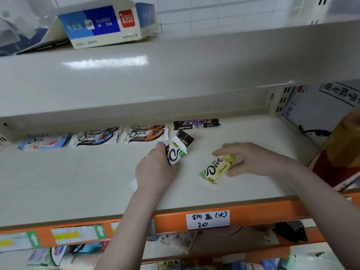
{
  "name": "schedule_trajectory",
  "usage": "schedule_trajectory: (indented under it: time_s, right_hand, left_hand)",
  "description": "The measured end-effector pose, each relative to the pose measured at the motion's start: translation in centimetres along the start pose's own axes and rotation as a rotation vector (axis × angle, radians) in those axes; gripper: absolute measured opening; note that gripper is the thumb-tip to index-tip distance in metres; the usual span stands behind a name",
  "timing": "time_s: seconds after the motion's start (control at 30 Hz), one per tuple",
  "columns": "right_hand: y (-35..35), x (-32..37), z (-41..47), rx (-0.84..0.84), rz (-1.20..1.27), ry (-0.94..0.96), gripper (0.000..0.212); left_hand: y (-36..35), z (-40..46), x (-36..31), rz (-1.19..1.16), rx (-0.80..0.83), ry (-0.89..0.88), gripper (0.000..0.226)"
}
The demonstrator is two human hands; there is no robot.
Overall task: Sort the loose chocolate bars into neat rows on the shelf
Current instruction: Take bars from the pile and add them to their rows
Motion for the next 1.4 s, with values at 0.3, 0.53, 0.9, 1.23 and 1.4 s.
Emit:
schedule_trajectory:
  time_s: [0.3,0.53,0.9,1.23,1.4]
  right_hand:
    - [1.6,0.8,0.5,-0.1,-0.208,-0.031,0.03]
    - [4.2,-0.1,-0.8,-0.289,0.045,-0.088,0.012]
    - [7.9,-3.1,2.4,-0.267,-0.127,-0.209,0.021]
    - [9.6,-8.2,7.6,-0.359,-0.215,-0.328,0.029]
    - [9.4,-9.7,9.0,-0.371,-0.284,-0.285,0.027]
  left_hand:
    - [0.3,-0.1,-0.3,0.003,-0.012,-0.009,0.026]
    - [0.6,-0.1,-0.7,-0.003,-0.009,-0.019,0.026]
    - [-0.1,-0.3,-1.9,0.004,0.014,-0.04,0.026]
    - [0.2,-1.4,-1.5,0.019,-0.028,-0.023,0.027]
    - [0.3,-1.5,-0.3,0.027,-0.065,0.009,0.029]
Point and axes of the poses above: each hand's wrist, its own z-axis towards the middle knuckle, its own y-axis out of the back of the hand, x = y × z, the point moved 6 cm from there along z, towards the middle knuckle, and after that the axes turned 11 degrees about -z, right-handed, at the moved point
